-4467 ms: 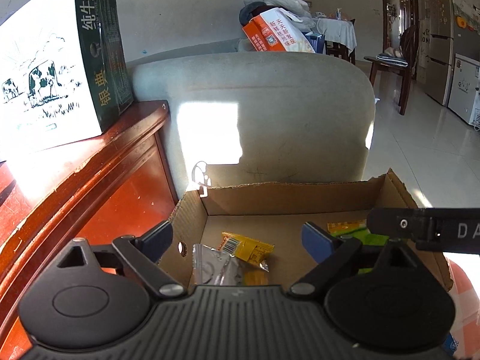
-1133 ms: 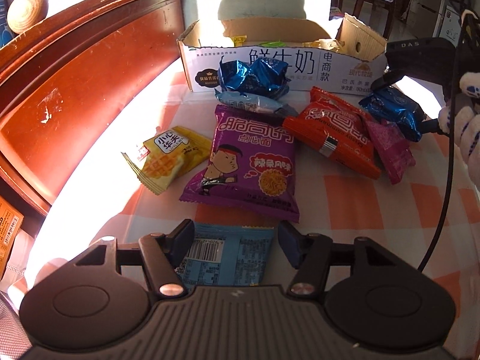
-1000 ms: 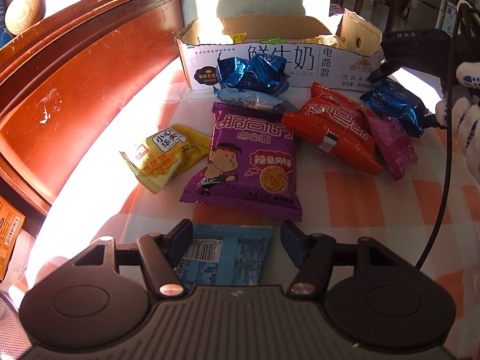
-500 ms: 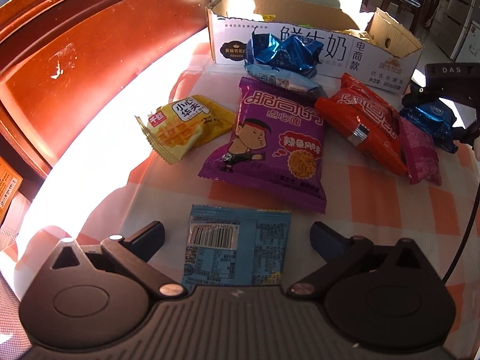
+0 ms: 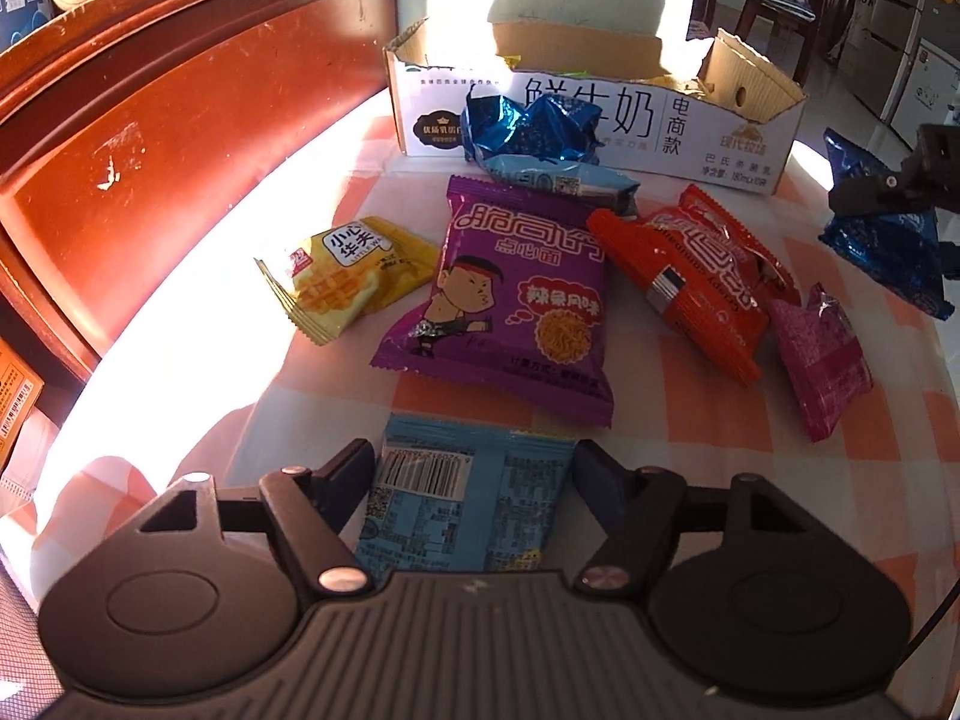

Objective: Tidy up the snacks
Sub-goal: 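Grasp dark blue foil bag with right gripper while left gripper grasps light blue bag, then lift both blue bags and carry them over the cardboard box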

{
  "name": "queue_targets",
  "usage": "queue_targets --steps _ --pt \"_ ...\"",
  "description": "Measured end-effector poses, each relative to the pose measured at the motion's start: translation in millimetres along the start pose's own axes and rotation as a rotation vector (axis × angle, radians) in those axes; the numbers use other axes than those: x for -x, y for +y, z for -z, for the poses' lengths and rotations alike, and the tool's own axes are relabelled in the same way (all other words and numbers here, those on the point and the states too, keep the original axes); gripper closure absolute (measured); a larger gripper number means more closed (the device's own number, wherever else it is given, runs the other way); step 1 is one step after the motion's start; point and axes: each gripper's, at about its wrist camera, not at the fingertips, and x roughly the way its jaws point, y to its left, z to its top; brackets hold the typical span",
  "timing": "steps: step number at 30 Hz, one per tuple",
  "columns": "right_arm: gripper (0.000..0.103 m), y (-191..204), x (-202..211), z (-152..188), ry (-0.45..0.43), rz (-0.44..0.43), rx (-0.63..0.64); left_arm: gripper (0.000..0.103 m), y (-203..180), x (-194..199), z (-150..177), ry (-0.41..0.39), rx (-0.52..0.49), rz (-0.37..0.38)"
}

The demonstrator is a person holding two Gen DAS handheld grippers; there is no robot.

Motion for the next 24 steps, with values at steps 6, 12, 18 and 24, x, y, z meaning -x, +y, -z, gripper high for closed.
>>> queue_targets --steps 6,12,18,24 --pt "0.019 6 16 16 0.002 -0.039 0.026 0.012 2 5 1 -0.003 -0.015 -0.06" --pt "0.019 13 24 34 0.035 -0.069 0.055 0.011 6 11 7 0.04 -0.018 -0.034" --pt "0.019 20 22 45 0.065 -0.078 0.093 0.03 4 13 15 0.037 -0.014 0.016" --pt "0.019 26 21 53 0.078 -0.077 0.122 0.051 -13 18 15 0.0 -0.087 0.011"
